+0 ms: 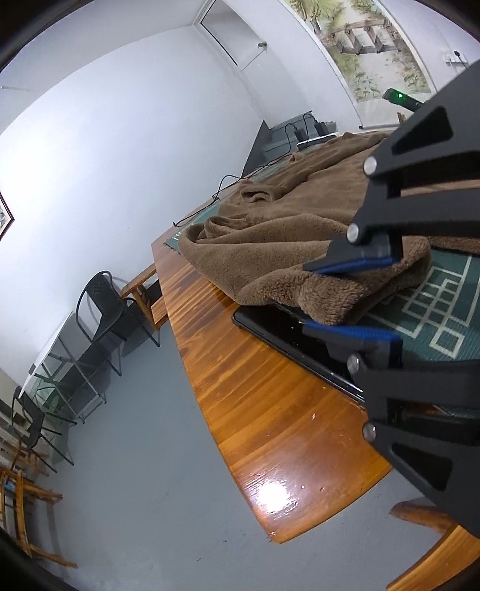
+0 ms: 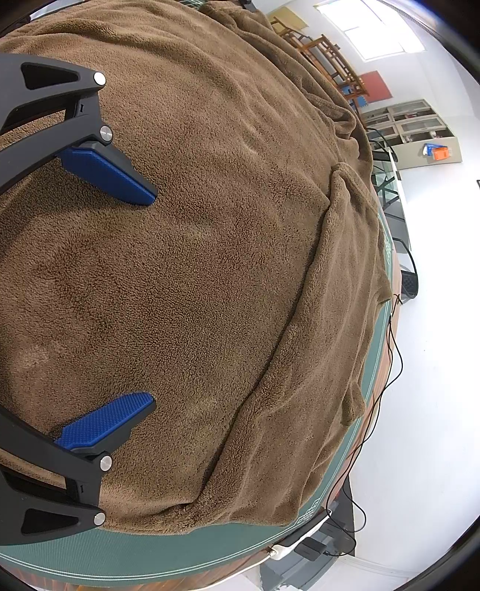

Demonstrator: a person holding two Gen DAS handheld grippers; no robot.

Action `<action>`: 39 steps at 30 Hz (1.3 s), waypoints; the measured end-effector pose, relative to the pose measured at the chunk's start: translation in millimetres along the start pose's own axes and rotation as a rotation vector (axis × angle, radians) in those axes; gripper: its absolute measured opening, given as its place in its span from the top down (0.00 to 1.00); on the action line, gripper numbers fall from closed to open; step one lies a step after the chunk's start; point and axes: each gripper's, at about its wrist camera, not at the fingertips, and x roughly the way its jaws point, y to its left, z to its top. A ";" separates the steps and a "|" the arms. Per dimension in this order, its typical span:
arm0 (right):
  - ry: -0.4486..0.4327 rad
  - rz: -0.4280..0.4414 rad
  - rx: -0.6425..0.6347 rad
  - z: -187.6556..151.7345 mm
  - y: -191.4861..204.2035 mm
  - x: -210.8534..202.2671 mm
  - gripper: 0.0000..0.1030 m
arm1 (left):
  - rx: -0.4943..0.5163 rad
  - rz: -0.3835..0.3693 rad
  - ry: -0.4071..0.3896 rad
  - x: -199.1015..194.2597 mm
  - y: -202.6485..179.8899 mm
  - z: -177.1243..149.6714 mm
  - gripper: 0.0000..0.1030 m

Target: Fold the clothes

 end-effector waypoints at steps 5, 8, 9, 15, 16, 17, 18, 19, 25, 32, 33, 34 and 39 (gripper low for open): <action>0.000 0.001 0.000 -0.1 -0.6 -0.6 0.01 | 0.026 -0.005 -0.066 -17.4 -17.8 8.8 0.80; -0.001 0.001 0.001 0.2 -0.7 -1.0 0.01 | 0.066 -0.044 -0.100 -22.4 -42.5 19.8 0.80; -0.001 0.001 0.001 0.2 -0.7 -1.1 0.01 | 0.089 -0.061 -0.108 -23.0 -54.7 23.1 0.80; -0.003 0.002 0.002 0.0 -1.2 -1.3 0.01 | 0.277 -0.181 -0.065 -2.6 -146.8 11.9 0.80; -0.003 0.003 0.003 -0.1 -1.1 -1.2 0.01 | 0.304 -0.195 -0.035 7.7 -160.2 4.1 0.80; -0.003 0.003 0.003 -0.2 -0.9 -1.2 0.01 | 0.330 -0.209 -0.005 17.9 -173.6 -3.7 0.80; -0.004 0.004 0.004 -0.1 -0.9 -1.2 0.01 | 0.357 -0.222 0.025 28.2 -187.0 -11.5 0.80; -0.004 0.004 0.004 0.0 -0.9 -1.2 0.01 | 0.383 -0.236 0.055 38.4 -200.4 -19.2 0.80; -0.004 0.007 0.007 0.2 -0.6 -1.3 0.01 | 0.495 -0.277 0.237 101.2 -257.5 -63.0 0.80; -0.005 0.009 0.009 0.3 -0.6 -1.7 0.01 | 0.505 -0.266 0.421 166.6 -271.3 -94.4 0.80; -0.005 0.009 0.009 0.2 -0.7 -1.8 0.01 | 0.495 -0.271 0.414 164.5 -267.8 -92.0 0.80; -0.005 0.009 0.009 0.2 -0.8 -1.9 0.01 | 0.486 -0.277 0.407 162.4 -264.3 -89.6 0.80; -0.019 0.067 0.069 1.6 -7.8 -8.8 0.01 | 0.439 -0.304 0.372 151.8 -247.0 -77.5 0.80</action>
